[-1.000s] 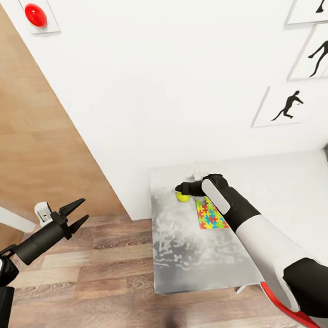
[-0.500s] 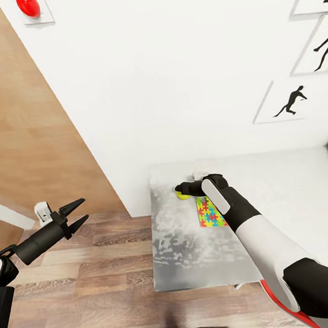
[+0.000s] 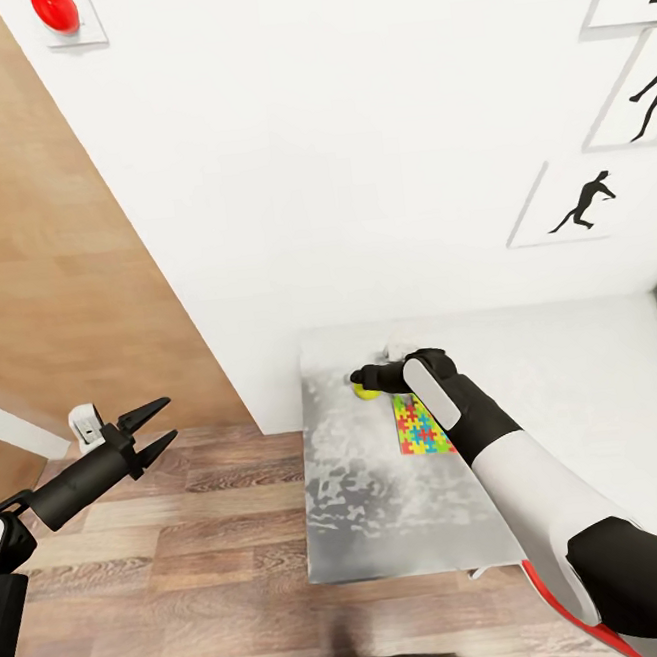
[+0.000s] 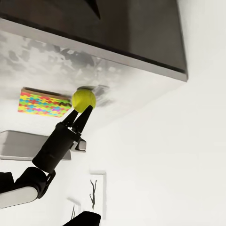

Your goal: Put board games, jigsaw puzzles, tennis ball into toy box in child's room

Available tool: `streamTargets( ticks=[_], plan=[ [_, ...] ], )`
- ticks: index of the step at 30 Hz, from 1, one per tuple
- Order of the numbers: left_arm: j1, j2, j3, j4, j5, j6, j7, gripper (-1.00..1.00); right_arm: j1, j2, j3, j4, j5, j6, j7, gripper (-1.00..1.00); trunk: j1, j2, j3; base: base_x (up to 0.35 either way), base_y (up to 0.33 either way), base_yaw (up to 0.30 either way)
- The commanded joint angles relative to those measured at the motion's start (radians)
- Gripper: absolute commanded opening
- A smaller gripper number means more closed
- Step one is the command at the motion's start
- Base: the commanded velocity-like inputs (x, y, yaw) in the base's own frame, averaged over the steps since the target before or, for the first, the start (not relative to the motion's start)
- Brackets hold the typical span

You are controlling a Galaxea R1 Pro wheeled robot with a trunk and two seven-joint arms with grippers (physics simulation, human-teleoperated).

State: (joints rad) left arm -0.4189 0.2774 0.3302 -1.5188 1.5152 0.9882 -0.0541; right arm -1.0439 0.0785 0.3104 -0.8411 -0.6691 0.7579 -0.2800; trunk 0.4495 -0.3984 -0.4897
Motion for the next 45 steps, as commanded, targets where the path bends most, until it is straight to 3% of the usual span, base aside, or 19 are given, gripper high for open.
streamTargets(
  ticks=[1, 27, 28, 45],
  plan=[
    [-0.001, 0.000, 0.001, 0.000, -0.006, 0.004, -0.006, 1.00, -0.001, 0.000, 0.002, -0.001, -0.010, 0.002, -0.010, 1.00, 0.001, -0.002, -0.001, 0.000, 0.000, 0.000],
    [-0.001, 0.000, 0.001, 0.000, -0.006, 0.004, -0.005, 1.00, -0.001, 0.000, 0.003, -0.002, -0.010, 0.001, -0.010, 1.00, 0.001, -0.002, -0.025, 0.000, 0.000, 0.032],
    [-0.001, 0.000, 0.001, 0.000, -0.006, 0.004, -0.005, 1.00, -0.001, 0.000, 0.003, -0.001, -0.010, 0.000, -0.010, -1.00, 0.001, -0.002, -0.025, 0.000, 0.000, 0.007],
    [-0.001, -0.002, 0.001, -0.001, -0.006, 0.004, -0.006, 1.00, -0.001, 0.000, 0.003, -0.003, -0.010, 0.001, -0.011, -1.00, 0.001, -0.002, -0.025, 0.000, 0.000, 0.001]
  ],
)
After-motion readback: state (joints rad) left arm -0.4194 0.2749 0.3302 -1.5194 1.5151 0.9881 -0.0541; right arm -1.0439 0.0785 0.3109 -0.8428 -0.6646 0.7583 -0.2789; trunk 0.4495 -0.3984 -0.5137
